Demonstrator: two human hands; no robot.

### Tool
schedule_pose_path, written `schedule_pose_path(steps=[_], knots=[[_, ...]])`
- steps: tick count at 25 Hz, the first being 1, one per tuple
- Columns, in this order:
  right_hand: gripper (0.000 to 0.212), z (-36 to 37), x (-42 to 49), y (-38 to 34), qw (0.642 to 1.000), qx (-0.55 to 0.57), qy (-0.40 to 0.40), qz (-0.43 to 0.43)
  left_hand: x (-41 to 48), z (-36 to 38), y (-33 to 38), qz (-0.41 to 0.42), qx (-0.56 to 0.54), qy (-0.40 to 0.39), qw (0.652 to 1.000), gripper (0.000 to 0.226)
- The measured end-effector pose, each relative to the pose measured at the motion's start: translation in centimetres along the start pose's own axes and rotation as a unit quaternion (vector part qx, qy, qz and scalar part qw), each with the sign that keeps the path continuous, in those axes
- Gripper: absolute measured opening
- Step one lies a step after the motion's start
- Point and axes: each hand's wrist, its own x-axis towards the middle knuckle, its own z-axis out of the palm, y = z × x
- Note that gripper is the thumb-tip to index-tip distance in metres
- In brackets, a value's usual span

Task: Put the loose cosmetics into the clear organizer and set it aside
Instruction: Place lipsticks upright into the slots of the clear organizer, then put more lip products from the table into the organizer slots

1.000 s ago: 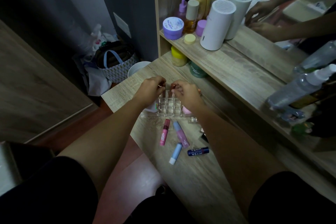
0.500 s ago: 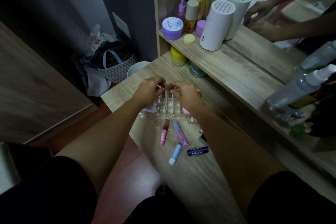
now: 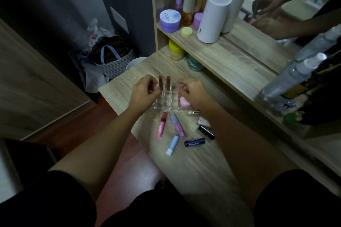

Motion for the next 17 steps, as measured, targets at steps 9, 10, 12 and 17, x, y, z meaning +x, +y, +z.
schedule_pose_path(steps=[9,10,12,17], knots=[[0.027,-1.7,-6.6,5.1,0.959,-0.225,-0.171,-0.003,-4.7,6.2,0.6,0.093,0.234,-0.34,0.906,0.034],[0.03,-1.5,-6.5,5.2,0.957,-0.231,-0.175,0.001,-4.7,6.5,0.5,0.09,0.256,-0.349,0.897,0.035],[0.031,-1.2,-6.2,5.2,0.954,-0.241,-0.181,0.005,-4.7,6.9,0.3,0.081,0.271,-0.355,0.891,0.034],[0.023,-0.1,-5.5,5.7,0.952,-0.255,-0.17,0.02,-4.8,7.4,0.9,0.031,0.226,-0.338,0.913,0.031]])
